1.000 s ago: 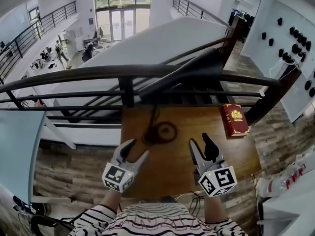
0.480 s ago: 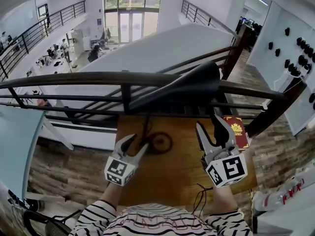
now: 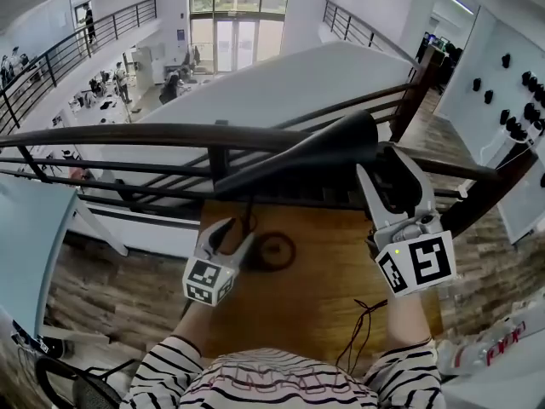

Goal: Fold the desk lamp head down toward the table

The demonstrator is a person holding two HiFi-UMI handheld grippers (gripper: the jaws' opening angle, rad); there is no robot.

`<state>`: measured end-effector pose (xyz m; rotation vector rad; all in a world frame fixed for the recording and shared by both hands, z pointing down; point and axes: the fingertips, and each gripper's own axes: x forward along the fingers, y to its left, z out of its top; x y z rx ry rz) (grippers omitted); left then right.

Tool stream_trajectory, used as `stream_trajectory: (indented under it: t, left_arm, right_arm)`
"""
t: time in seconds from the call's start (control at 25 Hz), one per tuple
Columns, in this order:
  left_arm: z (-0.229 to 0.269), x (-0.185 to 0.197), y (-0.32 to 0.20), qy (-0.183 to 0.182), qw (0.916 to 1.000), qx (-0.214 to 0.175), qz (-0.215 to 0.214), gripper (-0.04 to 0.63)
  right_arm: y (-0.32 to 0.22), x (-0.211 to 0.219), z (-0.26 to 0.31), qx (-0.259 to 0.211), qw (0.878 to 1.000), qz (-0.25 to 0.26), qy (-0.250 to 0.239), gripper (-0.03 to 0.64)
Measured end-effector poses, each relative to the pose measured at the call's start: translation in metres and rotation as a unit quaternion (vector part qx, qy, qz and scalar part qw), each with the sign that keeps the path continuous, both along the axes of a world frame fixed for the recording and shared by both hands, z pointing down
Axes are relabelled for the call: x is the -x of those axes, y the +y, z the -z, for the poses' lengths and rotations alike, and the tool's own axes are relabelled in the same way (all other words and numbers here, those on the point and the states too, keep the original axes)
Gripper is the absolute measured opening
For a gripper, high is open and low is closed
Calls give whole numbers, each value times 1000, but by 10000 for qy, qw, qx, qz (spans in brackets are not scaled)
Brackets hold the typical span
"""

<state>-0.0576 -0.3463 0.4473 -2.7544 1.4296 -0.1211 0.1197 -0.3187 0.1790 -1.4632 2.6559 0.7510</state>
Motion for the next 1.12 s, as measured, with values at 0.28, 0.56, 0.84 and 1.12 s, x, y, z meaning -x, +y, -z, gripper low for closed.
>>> stream_trajectory:
  t: [0.28,0.56,0.84,1.12]
  left_arm:
    - [0,-12,-16,-1,10000,17,-14,201]
    - [-2,-21,-22,19,9999,70,-78,202]
    - [-5,-25,-20,102,9997,67,-192,222]
    - [5,-18,-29,288,9994,58,-177,209]
  right_arm:
    - [-33,3,20,-46,9994,72,325,195]
    - [-49,-1,13,67,9991,45,427,202]
    - [-51,-12,-3,178,9998,85,61,202]
    - [-58,-16,-4,215,9993,42,-295,199]
